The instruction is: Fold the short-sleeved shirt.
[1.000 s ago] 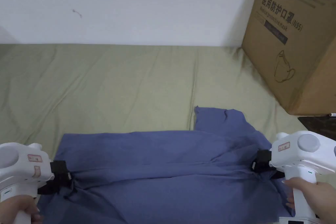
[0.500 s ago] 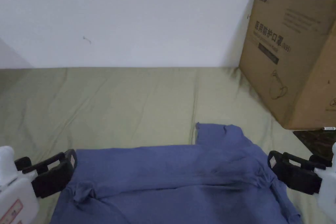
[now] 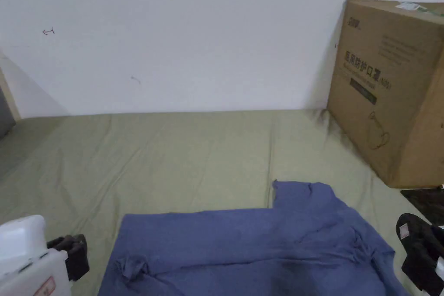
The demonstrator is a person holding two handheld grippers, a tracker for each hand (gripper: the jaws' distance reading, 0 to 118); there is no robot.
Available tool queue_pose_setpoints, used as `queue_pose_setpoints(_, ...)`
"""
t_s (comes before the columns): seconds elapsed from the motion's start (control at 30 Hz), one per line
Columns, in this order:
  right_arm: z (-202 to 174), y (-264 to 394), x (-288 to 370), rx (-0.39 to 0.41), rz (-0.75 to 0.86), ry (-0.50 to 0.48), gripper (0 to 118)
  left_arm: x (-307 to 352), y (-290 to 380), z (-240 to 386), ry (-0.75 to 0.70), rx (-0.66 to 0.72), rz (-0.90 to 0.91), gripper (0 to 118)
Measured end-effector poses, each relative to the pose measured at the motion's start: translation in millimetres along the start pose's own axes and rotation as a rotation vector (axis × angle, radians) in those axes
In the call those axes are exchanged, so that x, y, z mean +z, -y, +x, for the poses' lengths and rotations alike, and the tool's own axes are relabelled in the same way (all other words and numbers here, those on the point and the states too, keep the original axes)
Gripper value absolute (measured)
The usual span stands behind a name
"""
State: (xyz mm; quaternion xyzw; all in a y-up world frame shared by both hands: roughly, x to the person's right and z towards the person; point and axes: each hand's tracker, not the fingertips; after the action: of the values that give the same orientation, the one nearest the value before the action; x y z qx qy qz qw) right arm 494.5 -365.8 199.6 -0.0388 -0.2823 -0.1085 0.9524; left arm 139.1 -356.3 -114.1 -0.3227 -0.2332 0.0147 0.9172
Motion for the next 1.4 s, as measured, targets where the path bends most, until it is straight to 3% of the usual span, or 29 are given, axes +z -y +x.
queue_pose_setpoints(0.07, 6, 1, -6, -0.057, -0.047, -0.018, 0, -63, -9, -21, 0.072, 0.067, -0.413, 2)
queue_pose_setpoints(0.13, 10, 6, -13, -0.081, -0.094, -0.028, 0, -103, 9, -33, 0.153, 0.115, -0.561, 6)
queue_pose_setpoints(0.17, 11, 8, -16, -0.084, -0.112, -0.024, 0, -118, 18, -35, 0.069, 0.062, -0.544, 18)
queue_pose_setpoints(0.2, 12, 11, -18, -0.085, -0.131, -0.018, 0, -132, 26, -38, 0.027, 0.029, -0.54, 51)
queue_pose_setpoints(0.23, 14, 15, -20, -0.085, -0.147, -0.015, 0, -149, 36, -42, 0.012, 0.011, -0.57, 96)
queue_pose_setpoints(0.27, 16, 18, -23, -0.086, -0.165, -0.013, 0, -162, 43, -50, 0.011, 0.01, -0.57, 117)
queue_pose_setpoints(0.4, 23, 30, -34, -0.086, -0.243, -0.003, 0, -197, 68, -49, -0.056, 0.002, -0.615, 113)
queue_pose_setpoints(0.47, 28, 32, -39, -0.082, -0.262, 0.012, 0, -210, 88, -46, -0.054, -0.023, -0.636, 118)
queue_pose_setpoints(0.63, 46, 29, -48, -0.109, -0.276, 0.015, 0, -219, 95, -48, -0.121, -0.049, -0.568, 117)
queue_pose_setpoints(0.7, 58, 27, -56, -0.126, -0.299, 0.028, 0, -195, 91, -36, -0.137, -0.086, -0.514, 91)
queue_pose_setpoints(0.73, 66, 26, -62, -0.139, -0.317, 0.032, 1, -183, 89, -30, -0.129, -0.124, -0.469, 67)
queue_pose_setpoints(0.77, 75, 25, -69, -0.15, -0.345, 0.034, 17, -172, 85, -25, -0.118, -0.171, -0.438, 21)
queue_pose_setpoints(0.8, 84, 26, -78, -0.157, -0.381, 0.034, 49, -158, 82, -19, -0.071, -0.182, -0.435, 5)
queue_pose_setpoints(0.83, 95, 28, -89, -0.164, -0.424, 0.037, 89, -152, 79, -16, -0.023, -0.182, -0.439, 5)
queue_pose_setpoints(0.87, 105, 32, -104, -0.164, -0.503, 0.056, 118, -142, 76, -14, -0.053, -0.194, -0.419, 5)
queue_pose_setpoints(0.9, 113, 40, -120, -0.164, -0.58, 0.08, 118, -134, 71, -12, 0.013, -0.174, -0.409, 5)
queue_pose_setpoints(1.0, 136, 62, -168, -0.138, -0.768, 0.126, 118, -121, 56, -6, -0.016, -0.232, -0.374, 5)
queue_pose_setpoints(1.03, 143, 73, -187, -0.115, -0.876, 0.124, 118, -118, 50, -7, 0.015, -0.181, -0.378, 5)
queue_pose_setpoints(1.13, 164, 105, -213, -0.164, -1.039, 0.167, 111, -120, 39, -17, 0.05, -0.05, -0.393, 5)
queue_pose_setpoints(1.17, 167, 112, -220, -0.172, -1.089, 0.157, 104, -121, 39, -19, 0.042, -0.058, -0.394, 5)
queue_pose_setpoints(1.2, 166, 116, -224, -0.157, -1.133, 0.141, 86, -121, 38, -19, 0.036, -0.063, -0.398, 5)
queue_pose_setpoints(1.23, 161, 119, -217, -0.001, -1.103, 0.218, 70, -124, 41, -19, 0.025, -0.068, -0.409, 5)
queue_pose_setpoints(1.27, 155, 114, -215, 0.036, -1.074, 0.15, 65, -127, 44, -20, 0.018, -0.072, -0.426, 5)
queue_pose_setpoints(1.3, 151, 109, -215, 0.056, -1.074, 0.136, 55, -129, 46, -21, 0.017, -0.073, -0.444, 5)
queue_pose_setpoints(1.37, 138, 102, -206, 0.066, -1.061, 0.093, 8, -132, 49, -25, 0.028, -0.054, -0.457, 5)
queue_pose_setpoints(1.4, 135, 97, -202, 0.052, -1.052, 0.09, 8, -129, 49, -25, 0.028, -0.041, -0.433, 5)
